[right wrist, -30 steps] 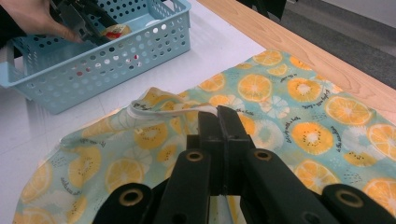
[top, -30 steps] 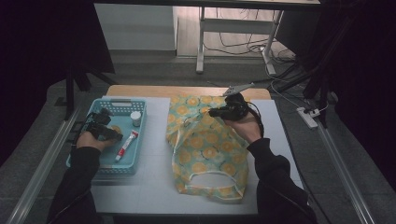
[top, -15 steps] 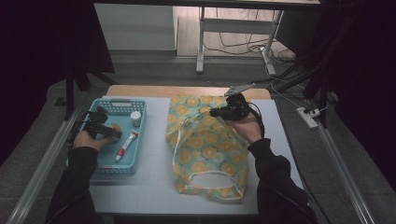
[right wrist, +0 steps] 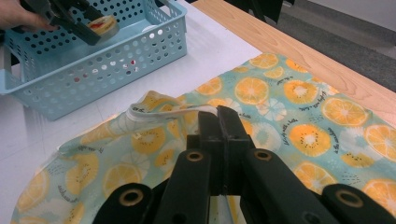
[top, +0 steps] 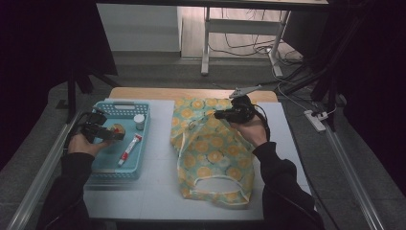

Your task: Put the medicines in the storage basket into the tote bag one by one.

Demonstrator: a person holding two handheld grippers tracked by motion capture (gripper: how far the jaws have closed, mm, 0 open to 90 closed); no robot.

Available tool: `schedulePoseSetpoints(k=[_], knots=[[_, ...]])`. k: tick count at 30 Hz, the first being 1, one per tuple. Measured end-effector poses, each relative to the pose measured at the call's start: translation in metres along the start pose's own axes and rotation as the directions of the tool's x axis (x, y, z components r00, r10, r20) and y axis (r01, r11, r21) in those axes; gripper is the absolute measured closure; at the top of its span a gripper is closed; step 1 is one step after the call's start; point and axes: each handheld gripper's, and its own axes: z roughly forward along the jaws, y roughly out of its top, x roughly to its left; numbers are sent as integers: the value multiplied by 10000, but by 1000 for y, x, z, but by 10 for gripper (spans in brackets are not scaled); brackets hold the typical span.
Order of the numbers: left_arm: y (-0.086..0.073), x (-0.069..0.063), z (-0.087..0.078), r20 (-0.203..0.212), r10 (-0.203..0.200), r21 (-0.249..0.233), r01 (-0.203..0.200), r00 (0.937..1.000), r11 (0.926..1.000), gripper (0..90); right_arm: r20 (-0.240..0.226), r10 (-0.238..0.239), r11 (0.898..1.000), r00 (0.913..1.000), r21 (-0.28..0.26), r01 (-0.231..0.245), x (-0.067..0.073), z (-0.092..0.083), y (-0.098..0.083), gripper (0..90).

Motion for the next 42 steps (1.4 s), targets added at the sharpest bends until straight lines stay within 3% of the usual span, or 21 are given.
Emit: schedulePoseSetpoints(k=[7,20,34,42], knots=[[0,-13,-11,194,487,-203,-483,9986,9986,206,6,-32,10000,10000,2,32,0,0,0,900],[-1,-45,-23,752,1436,-657,-1388,9868,9881,206,14,-49,10000,10000,43,49,0,2,-1,900],[5,-86,-35,1374,2380,-1045,-2249,9615,9688,206,16,60,10000,10000,6,-60,-2,5,-1,900],[8,-112,-35,1791,3046,-1119,-2882,9355,9510,206,-22,57,10000,10000,-10,-57,-3,6,-1,900]])
